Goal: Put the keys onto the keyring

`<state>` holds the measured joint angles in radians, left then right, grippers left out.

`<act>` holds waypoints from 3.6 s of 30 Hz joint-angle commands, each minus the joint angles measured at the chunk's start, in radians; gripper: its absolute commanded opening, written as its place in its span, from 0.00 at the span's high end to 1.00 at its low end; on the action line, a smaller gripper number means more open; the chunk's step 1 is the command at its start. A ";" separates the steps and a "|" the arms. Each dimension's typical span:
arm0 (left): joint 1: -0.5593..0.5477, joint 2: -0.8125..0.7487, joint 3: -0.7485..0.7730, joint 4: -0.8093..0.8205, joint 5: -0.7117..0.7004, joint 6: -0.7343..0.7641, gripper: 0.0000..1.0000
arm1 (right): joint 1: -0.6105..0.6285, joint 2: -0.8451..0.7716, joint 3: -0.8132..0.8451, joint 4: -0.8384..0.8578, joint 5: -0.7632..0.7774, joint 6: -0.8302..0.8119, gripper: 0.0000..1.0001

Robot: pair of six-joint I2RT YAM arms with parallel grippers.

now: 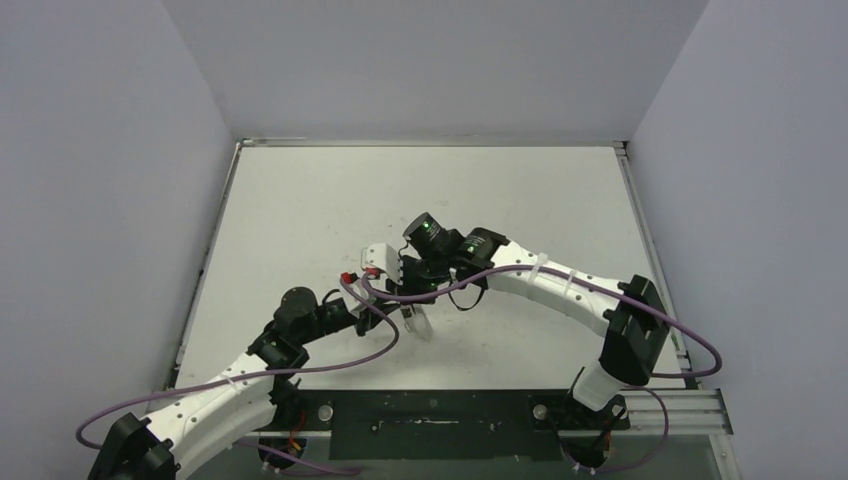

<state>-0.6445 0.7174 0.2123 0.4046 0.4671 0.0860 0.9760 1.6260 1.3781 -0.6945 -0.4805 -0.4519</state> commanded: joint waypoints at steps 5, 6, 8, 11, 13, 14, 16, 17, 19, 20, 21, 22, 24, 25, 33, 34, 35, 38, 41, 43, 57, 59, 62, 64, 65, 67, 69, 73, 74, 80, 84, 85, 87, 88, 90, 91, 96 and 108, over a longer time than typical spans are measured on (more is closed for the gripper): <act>-0.001 -0.064 -0.040 0.080 -0.048 -0.004 0.73 | -0.002 -0.076 -0.036 0.065 -0.040 0.002 1.00; -0.001 -0.072 -0.044 0.076 -0.048 -0.005 0.73 | -0.002 -0.078 -0.038 0.068 -0.042 0.002 1.00; -0.001 -0.078 -0.047 0.074 -0.048 -0.011 0.76 | -0.002 -0.081 -0.039 0.070 -0.050 0.000 1.00; -0.001 -0.069 -0.048 0.077 -0.047 -0.016 0.77 | 0.000 -0.086 -0.043 0.079 -0.066 -0.001 1.00; -0.001 -0.059 -0.052 0.097 -0.047 -0.020 0.77 | 0.000 -0.085 -0.042 0.080 -0.071 -0.002 1.00; -0.001 -0.051 -0.053 0.110 -0.047 -0.023 0.77 | 0.000 -0.084 -0.042 0.079 -0.073 -0.003 1.00; -0.001 -0.032 -0.049 0.131 -0.043 -0.024 0.77 | 0.001 -0.083 -0.042 0.076 -0.075 -0.004 1.00; -0.001 -0.021 -0.046 0.136 -0.037 -0.024 0.77 | 0.000 -0.081 -0.042 0.076 -0.076 -0.005 1.00; 0.000 0.000 -0.041 0.153 -0.025 -0.023 0.78 | 0.000 -0.081 -0.041 0.078 -0.079 -0.005 1.00; 0.000 0.010 -0.038 0.159 -0.017 -0.023 0.80 | 0.000 -0.082 -0.042 0.079 -0.081 -0.005 1.00; -0.001 0.021 -0.034 0.162 -0.012 -0.021 0.82 | 0.000 -0.082 -0.041 0.079 -0.081 -0.005 1.00; 0.000 0.030 -0.030 0.161 -0.006 -0.017 0.85 | 0.000 -0.083 -0.042 0.080 -0.081 -0.006 1.00; -0.001 0.044 -0.023 0.162 0.001 -0.010 0.92 | 0.000 -0.082 -0.041 0.081 -0.079 -0.007 1.00; -0.001 0.046 -0.022 0.163 0.003 -0.009 0.97 | 0.000 -0.079 -0.039 0.081 -0.077 -0.007 1.00; 0.000 0.022 -0.047 0.211 -0.004 -0.021 1.00 | -0.038 -0.055 -0.026 0.095 -0.056 0.028 0.96; 0.000 0.018 -0.056 0.230 -0.012 -0.029 1.00 | -0.055 -0.061 -0.035 0.116 -0.062 0.045 0.89; 0.000 0.015 -0.068 0.254 -0.021 -0.038 1.00 | -0.081 -0.070 -0.048 0.144 -0.072 0.065 0.80; -0.001 0.015 -0.099 0.345 -0.048 -0.067 1.00 | -0.150 -0.121 -0.123 0.270 -0.154 0.124 0.61; -0.003 0.028 -0.128 0.445 -0.066 -0.080 1.00 | -0.201 -0.190 -0.235 0.423 -0.244 0.182 0.47; -0.003 0.042 -0.147 0.521 -0.080 -0.115 1.00 | -0.215 -0.217 -0.286 0.490 -0.293 0.180 0.44; -0.003 0.060 -0.177 0.670 -0.092 -0.121 1.00 | -0.218 -0.170 -0.335 0.613 -0.436 0.180 0.66; -0.003 0.056 -0.176 0.663 -0.091 -0.122 1.00 | -0.218 -0.156 -0.328 0.615 -0.433 0.182 0.74; -0.002 0.048 -0.178 0.656 -0.092 -0.121 1.00 | -0.218 -0.137 -0.322 0.622 -0.437 0.188 0.83; -0.003 0.048 -0.177 0.655 -0.093 -0.121 1.00 | -0.218 -0.126 -0.320 0.628 -0.442 0.189 0.89; -0.003 0.048 -0.178 0.655 -0.093 -0.121 1.00 | -0.218 -0.122 -0.321 0.631 -0.445 0.190 0.93; -0.003 0.048 -0.178 0.655 -0.093 -0.121 1.00 | -0.218 -0.115 -0.324 0.636 -0.451 0.191 1.00; -0.003 0.050 -0.178 0.655 -0.091 -0.121 1.00 | -0.218 -0.109 -0.328 0.648 -0.456 0.195 1.00; -0.003 0.051 -0.179 0.656 -0.090 -0.123 1.00 | -0.218 -0.103 -0.340 0.664 -0.464 0.200 1.00; -0.003 0.051 -0.179 0.657 -0.090 -0.123 1.00 | -0.218 -0.103 -0.342 0.667 -0.464 0.202 1.00; -0.002 0.052 -0.179 0.656 -0.092 -0.123 1.00 | -0.220 -0.122 -0.353 0.625 -0.452 0.171 0.97; -0.003 0.053 -0.180 0.654 -0.091 -0.124 1.00 | -0.220 -0.146 -0.368 0.643 -0.442 0.178 0.67; -0.003 0.053 -0.179 0.654 -0.091 -0.124 1.00 | -0.220 -0.150 -0.370 0.650 -0.442 0.181 0.65; -0.003 0.052 -0.180 0.651 -0.090 -0.126 1.00 | -0.220 -0.153 -0.368 0.655 -0.447 0.181 0.64; -0.002 0.050 -0.181 0.650 -0.090 -0.126 1.00 | -0.219 -0.152 -0.365 0.656 -0.452 0.182 0.64; -0.002 0.048 -0.180 0.646 -0.090 -0.127 1.00 | -0.218 -0.152 -0.360 0.662 -0.470 0.183 0.67; -0.002 0.047 -0.180 0.644 -0.090 -0.127 1.00 | -0.217 -0.151 -0.359 0.666 -0.482 0.183 0.71; -0.003 0.047 -0.180 0.639 -0.090 -0.128 1.00 | -0.217 -0.148 -0.361 0.668 -0.512 0.182 0.85; -0.002 0.050 -0.178 0.640 -0.085 -0.133 1.00 | -0.217 -0.137 -0.367 0.620 -0.504 0.147 1.00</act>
<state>-0.6464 0.7769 0.0284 0.9844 0.3740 -0.0265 0.7544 1.5150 1.0130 -0.0910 -0.9512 -0.2718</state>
